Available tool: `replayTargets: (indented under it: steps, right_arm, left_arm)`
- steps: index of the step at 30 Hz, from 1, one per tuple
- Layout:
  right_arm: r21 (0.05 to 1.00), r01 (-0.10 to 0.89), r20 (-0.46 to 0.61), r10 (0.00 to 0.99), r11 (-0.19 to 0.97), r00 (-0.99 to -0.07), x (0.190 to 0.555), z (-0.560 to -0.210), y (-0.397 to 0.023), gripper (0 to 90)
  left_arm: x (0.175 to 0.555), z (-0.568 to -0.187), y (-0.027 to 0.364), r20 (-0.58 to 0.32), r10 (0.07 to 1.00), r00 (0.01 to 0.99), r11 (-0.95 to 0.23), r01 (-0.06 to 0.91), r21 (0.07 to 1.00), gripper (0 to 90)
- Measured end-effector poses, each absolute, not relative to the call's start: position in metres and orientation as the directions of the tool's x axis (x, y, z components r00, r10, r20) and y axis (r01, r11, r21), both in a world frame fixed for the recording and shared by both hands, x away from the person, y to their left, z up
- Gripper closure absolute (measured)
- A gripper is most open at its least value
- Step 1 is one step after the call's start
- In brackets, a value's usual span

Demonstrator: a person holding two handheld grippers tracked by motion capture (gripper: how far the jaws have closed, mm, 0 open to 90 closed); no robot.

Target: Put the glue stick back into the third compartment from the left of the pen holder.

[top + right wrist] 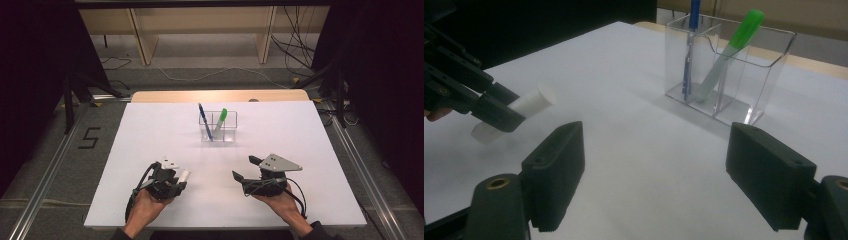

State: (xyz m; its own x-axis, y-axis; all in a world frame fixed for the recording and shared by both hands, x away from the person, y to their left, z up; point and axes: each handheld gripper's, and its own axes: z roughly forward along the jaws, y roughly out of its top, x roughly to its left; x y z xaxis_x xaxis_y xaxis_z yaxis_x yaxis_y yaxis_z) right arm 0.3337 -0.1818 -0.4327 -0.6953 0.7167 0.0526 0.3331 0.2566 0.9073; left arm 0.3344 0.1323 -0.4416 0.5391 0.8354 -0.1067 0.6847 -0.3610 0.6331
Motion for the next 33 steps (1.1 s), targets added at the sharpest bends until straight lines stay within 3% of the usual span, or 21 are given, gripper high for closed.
replayTargets:
  steps: [12,27,33]
  right_arm:
    - [0.91,0.345,0.093,0.697,0.23,-0.711,0.334,-0.432,-0.175,24.4]
    - [0.892,0.441,0.288,0.629,0.098,-0.723,0.342,-0.428,-0.162,22.5]
    - [0.888,0.448,0.304,0.606,0.098,-0.735,0.344,-0.428,-0.15,22.8]
  left_arm:
    - [0.327,-0.437,0.132,-0.144,0.822,0.551,-0.222,0.542,0.81,69.4]
    - [0.323,-0.444,0.115,-0.141,0.791,0.596,-0.179,0.446,0.877,69.4]
    - [0.321,-0.444,0.107,-0.129,0.781,0.611,-0.181,0.419,0.89,69.4]
